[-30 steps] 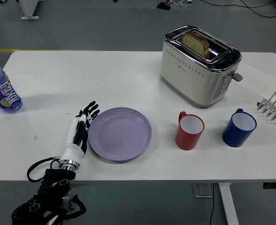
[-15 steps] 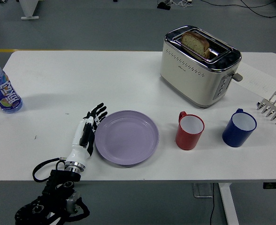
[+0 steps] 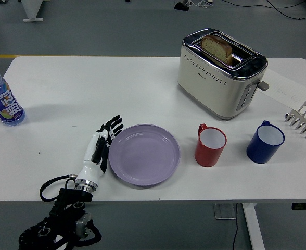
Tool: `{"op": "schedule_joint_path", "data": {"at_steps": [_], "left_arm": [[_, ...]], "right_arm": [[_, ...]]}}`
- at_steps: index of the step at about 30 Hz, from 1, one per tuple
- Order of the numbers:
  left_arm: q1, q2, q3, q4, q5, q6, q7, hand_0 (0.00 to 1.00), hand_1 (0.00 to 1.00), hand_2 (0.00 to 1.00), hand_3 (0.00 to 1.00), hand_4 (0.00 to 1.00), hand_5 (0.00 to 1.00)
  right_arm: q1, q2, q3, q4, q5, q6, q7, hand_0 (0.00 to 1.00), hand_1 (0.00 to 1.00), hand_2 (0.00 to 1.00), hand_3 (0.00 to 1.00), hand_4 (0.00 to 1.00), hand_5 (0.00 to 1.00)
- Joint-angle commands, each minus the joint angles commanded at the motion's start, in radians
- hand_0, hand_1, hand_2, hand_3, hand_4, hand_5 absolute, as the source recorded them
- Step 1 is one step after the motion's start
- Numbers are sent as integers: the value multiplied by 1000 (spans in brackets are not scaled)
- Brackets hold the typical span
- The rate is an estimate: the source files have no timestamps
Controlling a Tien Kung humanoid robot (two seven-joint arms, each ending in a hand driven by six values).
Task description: Push plate across desktop
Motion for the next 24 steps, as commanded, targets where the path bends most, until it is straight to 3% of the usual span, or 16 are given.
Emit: {"op": "schedule_joint_path", "data": {"at_steps": [13,24], "left_arm": [[-7,0,-6,3,1,5,1,855,858,887,849,482,998],[-4,0,-136,-13,35,26,19,832,839,885,817,482,998]], "right_arm": [[-2,-1,0,1,1,-2,-1,551,452,578,581,300,471],[-7,-5,-3,0,8,-5,1,551,451,577,581,301,471]]}}
